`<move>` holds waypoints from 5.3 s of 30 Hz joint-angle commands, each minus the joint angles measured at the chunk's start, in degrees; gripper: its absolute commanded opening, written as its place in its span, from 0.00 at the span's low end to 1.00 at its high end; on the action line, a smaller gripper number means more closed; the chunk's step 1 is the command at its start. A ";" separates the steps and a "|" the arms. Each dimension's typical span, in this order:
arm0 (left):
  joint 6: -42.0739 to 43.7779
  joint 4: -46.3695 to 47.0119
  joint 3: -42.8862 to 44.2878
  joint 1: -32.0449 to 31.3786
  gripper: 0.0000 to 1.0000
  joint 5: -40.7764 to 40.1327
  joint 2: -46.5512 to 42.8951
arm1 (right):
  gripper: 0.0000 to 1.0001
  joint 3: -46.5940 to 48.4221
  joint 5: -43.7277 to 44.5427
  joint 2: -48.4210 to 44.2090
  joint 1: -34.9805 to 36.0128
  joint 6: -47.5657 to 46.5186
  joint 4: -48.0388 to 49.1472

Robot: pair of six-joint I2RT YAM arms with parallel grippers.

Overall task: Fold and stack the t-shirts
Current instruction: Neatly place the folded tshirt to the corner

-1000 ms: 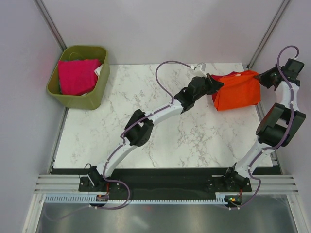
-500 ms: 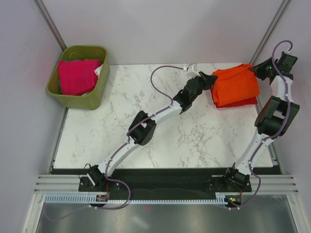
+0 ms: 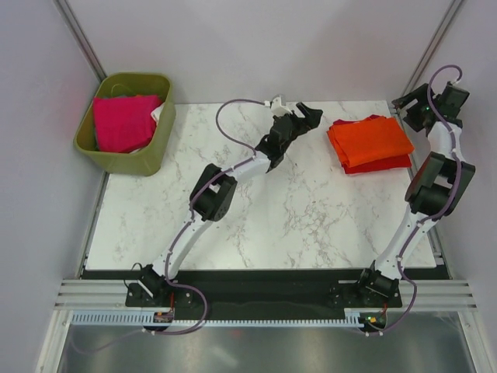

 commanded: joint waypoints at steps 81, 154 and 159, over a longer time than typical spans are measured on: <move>-0.27 3.11 -48.64 15.72 0.92 17.42 -45.35 | 0.17 -67.99 -8.89 -9.74 8.37 44.31 90.43; -1.33 3.20 -48.38 16.69 0.91 18.56 -44.56 | 0.24 -34.76 -5.37 -3.17 15.75 39.38 53.67; -1.42 3.20 -48.64 16.78 0.91 18.56 -44.73 | 0.23 -34.86 -5.11 2.18 17.78 41.22 54.46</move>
